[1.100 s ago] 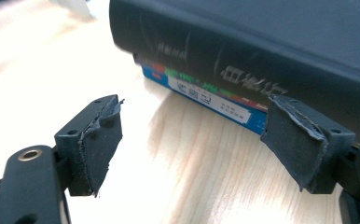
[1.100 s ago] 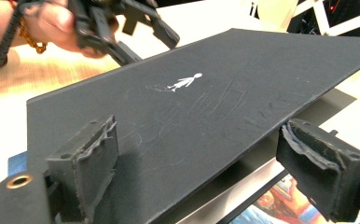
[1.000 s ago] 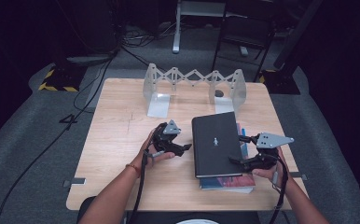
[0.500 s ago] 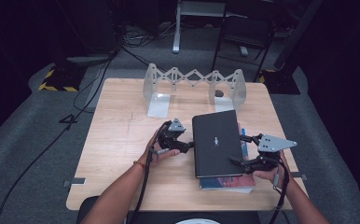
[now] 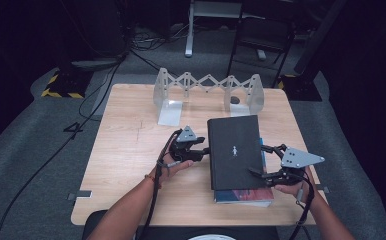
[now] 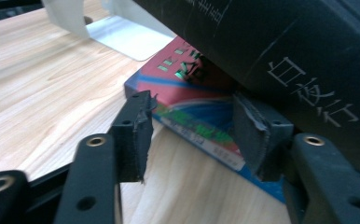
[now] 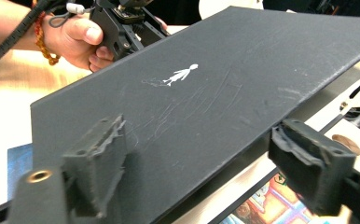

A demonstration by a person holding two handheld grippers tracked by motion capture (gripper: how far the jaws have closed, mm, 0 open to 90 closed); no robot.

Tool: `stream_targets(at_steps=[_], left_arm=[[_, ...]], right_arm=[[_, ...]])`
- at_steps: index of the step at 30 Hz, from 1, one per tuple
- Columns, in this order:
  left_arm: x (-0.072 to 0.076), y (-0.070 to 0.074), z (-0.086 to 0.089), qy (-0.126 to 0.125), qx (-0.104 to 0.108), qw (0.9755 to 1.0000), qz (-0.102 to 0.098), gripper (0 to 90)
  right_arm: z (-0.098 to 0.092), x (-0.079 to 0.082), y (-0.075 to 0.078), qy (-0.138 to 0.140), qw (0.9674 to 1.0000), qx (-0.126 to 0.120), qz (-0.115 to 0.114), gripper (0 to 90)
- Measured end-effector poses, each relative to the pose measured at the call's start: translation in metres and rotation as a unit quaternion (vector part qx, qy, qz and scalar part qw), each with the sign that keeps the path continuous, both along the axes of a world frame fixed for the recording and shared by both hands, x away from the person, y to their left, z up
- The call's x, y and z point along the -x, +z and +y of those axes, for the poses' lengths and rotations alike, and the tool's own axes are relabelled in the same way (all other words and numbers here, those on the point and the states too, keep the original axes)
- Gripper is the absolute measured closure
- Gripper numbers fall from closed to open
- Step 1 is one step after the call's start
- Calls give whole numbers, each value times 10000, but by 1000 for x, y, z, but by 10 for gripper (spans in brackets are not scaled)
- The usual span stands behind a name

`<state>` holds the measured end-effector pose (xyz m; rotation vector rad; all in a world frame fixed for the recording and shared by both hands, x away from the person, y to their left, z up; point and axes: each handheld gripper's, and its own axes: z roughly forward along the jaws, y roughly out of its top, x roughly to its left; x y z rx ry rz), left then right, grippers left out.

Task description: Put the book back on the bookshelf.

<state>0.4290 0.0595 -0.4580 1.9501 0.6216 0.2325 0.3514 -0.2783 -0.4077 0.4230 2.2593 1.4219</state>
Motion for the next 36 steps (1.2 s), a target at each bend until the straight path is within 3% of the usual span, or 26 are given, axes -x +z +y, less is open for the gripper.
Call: stream_targets(at_steps=[4, 10, 14, 21, 31, 36], left_arm=[[1, 6, -1, -162, 345, 9992, 108, 595], [2, 12, 0, -303, 386, 9988, 55, 681], [3, 16, -1, -396, 530, 9978, 65, 805], [3, 26, -1, -433, 692, 9967, -37, 843], [14, 43, 0, -584, 560, 9958, -431, 843], [22, 47, 1, -691, 571, 9947, -511, 840]], right_arm=[[-2, -1, -3, 95, 9999, -61, 15, 257], [-2, -3, 2, 186, 9995, -241, 8, 350], [-5, -5, 6, 157, 9994, -323, -20, 416], [-6, -6, 9, 133, 9993, -337, -105, 472], [-11, 2, 14, 340, 9985, -412, -151, 581], [-13, 9, 14, 376, 9983, -416, -132, 606]])
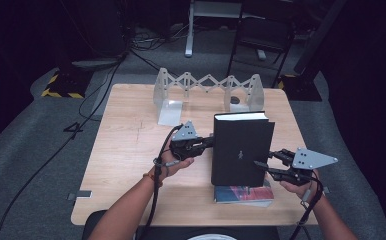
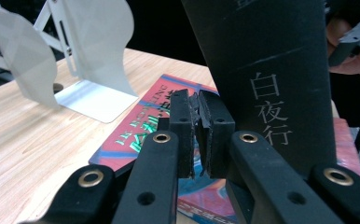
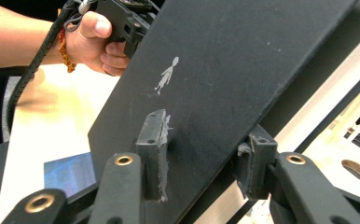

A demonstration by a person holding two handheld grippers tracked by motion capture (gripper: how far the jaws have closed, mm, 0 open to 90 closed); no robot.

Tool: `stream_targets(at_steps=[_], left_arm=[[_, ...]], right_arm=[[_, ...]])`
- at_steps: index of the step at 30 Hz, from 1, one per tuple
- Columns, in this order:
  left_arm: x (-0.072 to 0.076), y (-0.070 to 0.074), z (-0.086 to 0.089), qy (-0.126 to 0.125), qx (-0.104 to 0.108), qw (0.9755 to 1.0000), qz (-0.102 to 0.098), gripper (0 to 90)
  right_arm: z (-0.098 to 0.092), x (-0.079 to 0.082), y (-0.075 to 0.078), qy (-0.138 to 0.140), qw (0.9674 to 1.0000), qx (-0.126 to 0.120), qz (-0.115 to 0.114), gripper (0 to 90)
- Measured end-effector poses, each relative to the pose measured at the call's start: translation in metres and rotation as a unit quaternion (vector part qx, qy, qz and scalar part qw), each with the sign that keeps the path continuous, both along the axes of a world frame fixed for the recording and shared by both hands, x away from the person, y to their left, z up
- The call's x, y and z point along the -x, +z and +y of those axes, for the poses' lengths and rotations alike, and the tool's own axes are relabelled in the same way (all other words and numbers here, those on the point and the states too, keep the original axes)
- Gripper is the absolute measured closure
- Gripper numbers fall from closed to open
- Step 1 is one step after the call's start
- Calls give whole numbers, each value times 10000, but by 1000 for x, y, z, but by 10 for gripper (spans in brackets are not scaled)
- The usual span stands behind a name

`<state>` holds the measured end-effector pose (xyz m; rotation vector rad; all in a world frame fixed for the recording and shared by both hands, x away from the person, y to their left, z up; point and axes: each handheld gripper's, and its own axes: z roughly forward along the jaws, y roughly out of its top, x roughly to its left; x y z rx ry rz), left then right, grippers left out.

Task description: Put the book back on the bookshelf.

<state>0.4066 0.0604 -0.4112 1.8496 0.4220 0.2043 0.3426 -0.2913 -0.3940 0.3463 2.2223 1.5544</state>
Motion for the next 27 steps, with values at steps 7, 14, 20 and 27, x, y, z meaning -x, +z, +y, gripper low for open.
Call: stream_targets(at_steps=[7, 14, 20, 27], left_arm=[[13, 8, 2, -116, 20, 9999, -96, 749], [20, 12, 5, -373, 44, 9991, -180, 619], [22, 12, 10, -494, 3, 9987, -128, 541], [28, 8, 20, -667, -13, 9978, -65, 451]], right_arm=[[-5, 14, -1, 48, 10000, -4, 78, 674], [-9, 22, -5, 140, 9998, 5, 137, 719], [-9, 25, -6, 152, 9998, 28, 142, 724], [-10, 25, -7, 223, 9997, -12, 123, 733]])
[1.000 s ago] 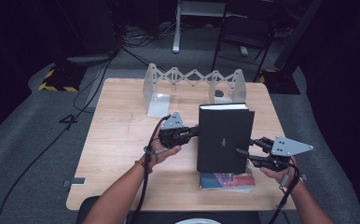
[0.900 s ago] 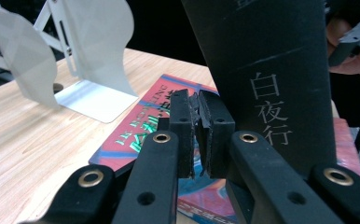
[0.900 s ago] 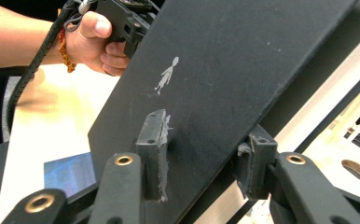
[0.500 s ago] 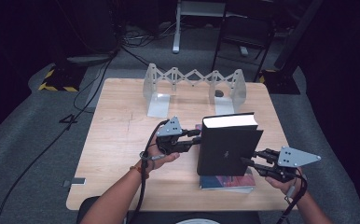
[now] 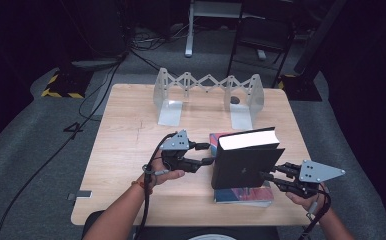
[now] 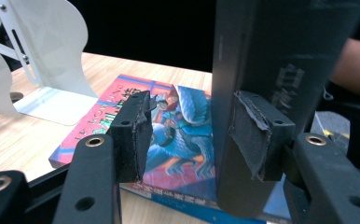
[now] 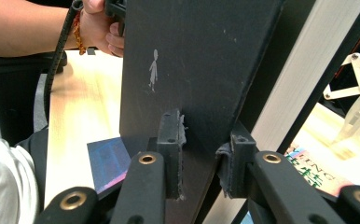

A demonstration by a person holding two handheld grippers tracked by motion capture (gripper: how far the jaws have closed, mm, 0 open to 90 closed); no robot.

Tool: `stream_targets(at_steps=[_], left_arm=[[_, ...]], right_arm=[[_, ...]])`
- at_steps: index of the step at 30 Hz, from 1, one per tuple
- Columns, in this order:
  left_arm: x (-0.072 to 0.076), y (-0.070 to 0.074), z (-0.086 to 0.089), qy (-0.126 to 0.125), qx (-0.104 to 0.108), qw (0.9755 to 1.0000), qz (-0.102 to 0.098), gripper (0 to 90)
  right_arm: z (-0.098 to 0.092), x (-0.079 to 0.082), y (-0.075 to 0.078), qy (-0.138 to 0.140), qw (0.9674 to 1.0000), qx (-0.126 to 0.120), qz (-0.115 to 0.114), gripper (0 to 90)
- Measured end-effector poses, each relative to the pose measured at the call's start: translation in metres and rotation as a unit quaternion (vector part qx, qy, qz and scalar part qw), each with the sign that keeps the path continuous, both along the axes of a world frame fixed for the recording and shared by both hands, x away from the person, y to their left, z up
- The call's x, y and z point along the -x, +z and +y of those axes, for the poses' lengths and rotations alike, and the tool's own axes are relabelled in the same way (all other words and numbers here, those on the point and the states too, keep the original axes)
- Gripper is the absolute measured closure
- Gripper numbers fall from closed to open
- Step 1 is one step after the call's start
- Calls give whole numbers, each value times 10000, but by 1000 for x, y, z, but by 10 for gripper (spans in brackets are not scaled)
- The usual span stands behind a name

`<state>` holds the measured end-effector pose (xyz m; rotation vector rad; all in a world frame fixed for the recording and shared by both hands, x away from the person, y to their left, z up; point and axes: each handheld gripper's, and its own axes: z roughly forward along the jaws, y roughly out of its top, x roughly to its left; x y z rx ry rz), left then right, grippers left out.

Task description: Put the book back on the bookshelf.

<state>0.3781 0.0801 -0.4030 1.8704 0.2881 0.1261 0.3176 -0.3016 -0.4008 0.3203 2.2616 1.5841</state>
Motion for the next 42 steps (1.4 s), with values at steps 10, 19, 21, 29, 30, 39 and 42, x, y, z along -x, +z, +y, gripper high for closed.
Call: stream_targets(at_steps=[10, 19, 21, 29, 30, 39, 42], left_arm=[[16, -2, -8, -317, -276, 9991, -88, 302], [29, -12, -47, -266, -466, 9985, -104, 292], [31, -15, -54, -270, -455, 9984, -186, 295], [30, -21, -57, 103, -158, 9996, -229, 403], [30, -22, -58, 92, -159, 9996, -215, 403], [29, -25, -67, 114, -131, 9997, -192, 402], [29, -26, -67, 34, -73, 9999, -151, 419]], right_arm=[[0, 0, 0, -24, 10000, 21, -5, 734], [0, 0, 0, -43, 10000, 23, -14, 732], [0, 0, 0, -45, 10000, 31, -12, 730], [-1, -1, -1, -144, 9999, 43, -45, 709], [-1, 0, -1, -162, 9999, 47, -26, 710], [-2, 1, -3, -143, 9999, 76, -55, 712], [-2, 2, -3, -160, 9998, 100, -88, 712]])
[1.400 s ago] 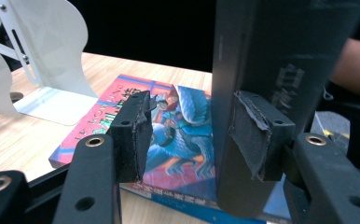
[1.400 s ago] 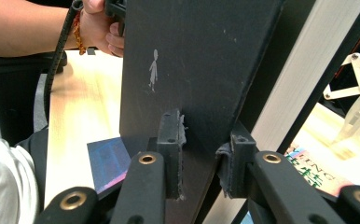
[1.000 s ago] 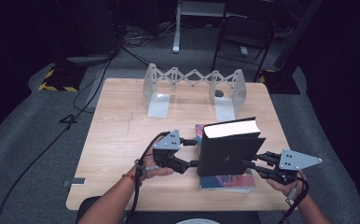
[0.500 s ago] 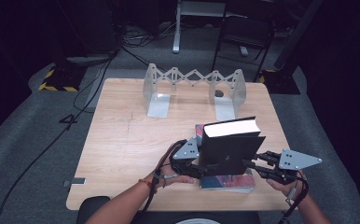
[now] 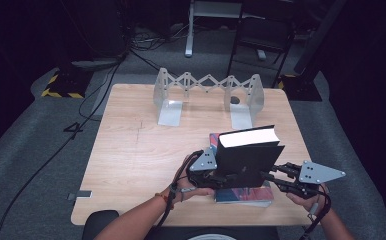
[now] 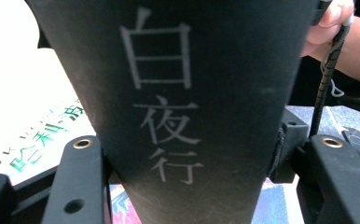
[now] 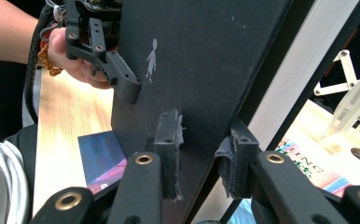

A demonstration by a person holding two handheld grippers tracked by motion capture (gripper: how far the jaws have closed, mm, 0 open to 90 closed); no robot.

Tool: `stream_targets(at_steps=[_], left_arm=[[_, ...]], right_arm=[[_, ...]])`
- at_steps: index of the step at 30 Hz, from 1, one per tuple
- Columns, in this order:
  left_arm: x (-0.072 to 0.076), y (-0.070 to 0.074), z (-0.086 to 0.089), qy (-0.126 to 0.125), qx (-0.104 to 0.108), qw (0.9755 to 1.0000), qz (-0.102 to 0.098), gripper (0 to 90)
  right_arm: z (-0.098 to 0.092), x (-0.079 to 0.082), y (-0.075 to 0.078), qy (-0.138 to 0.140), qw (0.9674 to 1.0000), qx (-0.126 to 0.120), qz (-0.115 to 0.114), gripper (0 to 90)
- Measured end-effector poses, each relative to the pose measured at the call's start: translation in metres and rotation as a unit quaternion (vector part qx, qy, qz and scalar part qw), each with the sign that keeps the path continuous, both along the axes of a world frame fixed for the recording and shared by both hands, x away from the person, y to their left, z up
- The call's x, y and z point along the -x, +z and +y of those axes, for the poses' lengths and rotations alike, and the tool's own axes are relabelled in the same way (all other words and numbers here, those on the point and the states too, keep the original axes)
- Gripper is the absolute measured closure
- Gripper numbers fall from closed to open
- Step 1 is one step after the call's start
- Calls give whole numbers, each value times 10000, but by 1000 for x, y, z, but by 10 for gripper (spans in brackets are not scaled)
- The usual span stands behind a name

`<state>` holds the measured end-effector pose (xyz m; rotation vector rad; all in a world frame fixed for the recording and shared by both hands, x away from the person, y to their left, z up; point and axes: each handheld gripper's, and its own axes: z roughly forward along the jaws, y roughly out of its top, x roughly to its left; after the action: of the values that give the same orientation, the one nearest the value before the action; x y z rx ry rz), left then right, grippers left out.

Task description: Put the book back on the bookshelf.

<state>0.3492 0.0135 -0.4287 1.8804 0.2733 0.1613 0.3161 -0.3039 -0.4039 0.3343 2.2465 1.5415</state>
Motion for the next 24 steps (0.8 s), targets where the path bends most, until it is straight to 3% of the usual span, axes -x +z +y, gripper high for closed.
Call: stream_targets(at_steps=[7, 8, 11, 14, 18, 22, 24], left_arm=[[0, 0, 2, -134, 15, 9999, -20, 470], [0, 1, 2, -146, 3, 9999, -34, 476], [0, 1, 2, -236, -60, 9996, -130, 493], [1, 2, 1, -294, -73, 9994, -145, 508], [0, 2, 1, -322, -71, 9994, -105, 515], [-1, 4, 0, -329, -130, 9993, -109, 517], [-1, 4, 0, -281, -108, 9995, -106, 515]], right_arm=[[-12, 0, 5, -56, 10000, -34, -16, 644], [-15, -1, 6, -158, 9998, -76, 2, 552], [-18, -7, 5, -435, 9990, -102, 96, 461], [-14, -19, -1, -343, 9986, -90, 401, 313], [-1, -29, -7, -60, 9979, -138, 623, 286], [4, -32, -8, 106, 9975, -217, 669, 308], [7, -31, -7, 60, 9977, -194, 647, 305]])
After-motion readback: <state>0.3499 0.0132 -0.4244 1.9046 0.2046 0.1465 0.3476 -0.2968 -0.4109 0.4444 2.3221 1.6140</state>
